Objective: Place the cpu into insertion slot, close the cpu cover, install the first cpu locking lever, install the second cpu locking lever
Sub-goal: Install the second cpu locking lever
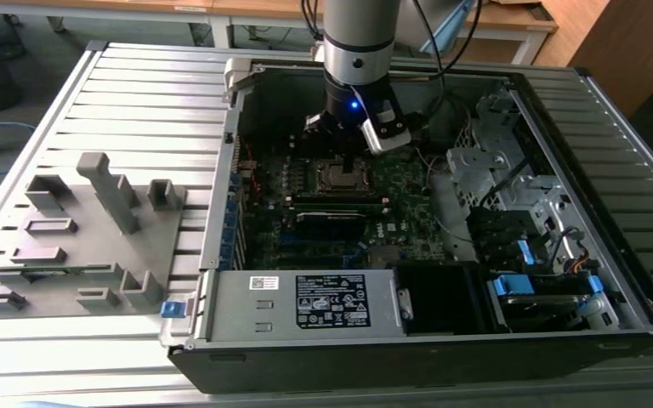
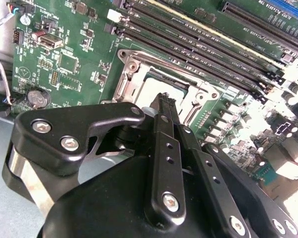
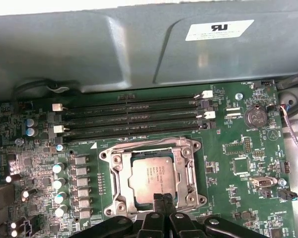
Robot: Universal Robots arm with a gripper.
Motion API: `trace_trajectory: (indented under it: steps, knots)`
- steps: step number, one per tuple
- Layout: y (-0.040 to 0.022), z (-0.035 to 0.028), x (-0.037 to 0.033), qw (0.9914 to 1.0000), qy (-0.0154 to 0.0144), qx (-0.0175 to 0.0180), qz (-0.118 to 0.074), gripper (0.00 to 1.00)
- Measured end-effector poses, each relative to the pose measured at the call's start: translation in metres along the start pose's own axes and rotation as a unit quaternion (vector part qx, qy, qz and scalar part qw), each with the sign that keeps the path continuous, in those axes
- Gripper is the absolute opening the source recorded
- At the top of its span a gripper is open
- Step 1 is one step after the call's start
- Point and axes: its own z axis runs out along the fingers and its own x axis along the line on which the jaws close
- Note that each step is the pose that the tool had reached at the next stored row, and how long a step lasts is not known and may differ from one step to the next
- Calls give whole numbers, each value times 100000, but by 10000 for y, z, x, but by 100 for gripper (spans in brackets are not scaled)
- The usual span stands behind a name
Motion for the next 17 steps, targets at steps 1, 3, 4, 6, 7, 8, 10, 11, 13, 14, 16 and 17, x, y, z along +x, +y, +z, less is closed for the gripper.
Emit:
trace_trajectory:
  steps: [1, 3, 4, 6, 7, 8, 10, 11, 13, 14, 16, 17]
  knots:
    - [2, 0, 0, 100000, -2, -5, -2, 10]
    - [14, 0, 2, 100000, 0, 2, 2, 10]
    - [20, 0, 3, 100000, 1, 4, 1, 10]
    - [28, 0, 3, 100000, 2, 5, -1, 10]
    - [29, 0, 3, 100000, 4, 5, -5, 10]
    - [30, 1, 4, 100000, 3, 3, 1, 10]
    - [31, 0, 4, 100000, 1, 3, 0, 10]
    - [31, 0, 4, 100000, -2, -3, -1, 10]
    - [31, -1, 4, 100000, -2, -5, 3, 10]
    - [31, -4, 4, 100000, 1, 1, 0, 10]
    - [31, -6, 3, 100000, 0, 3, 0, 10]
    - [31, -6, 4, 100000, 0, 2, 2, 10]
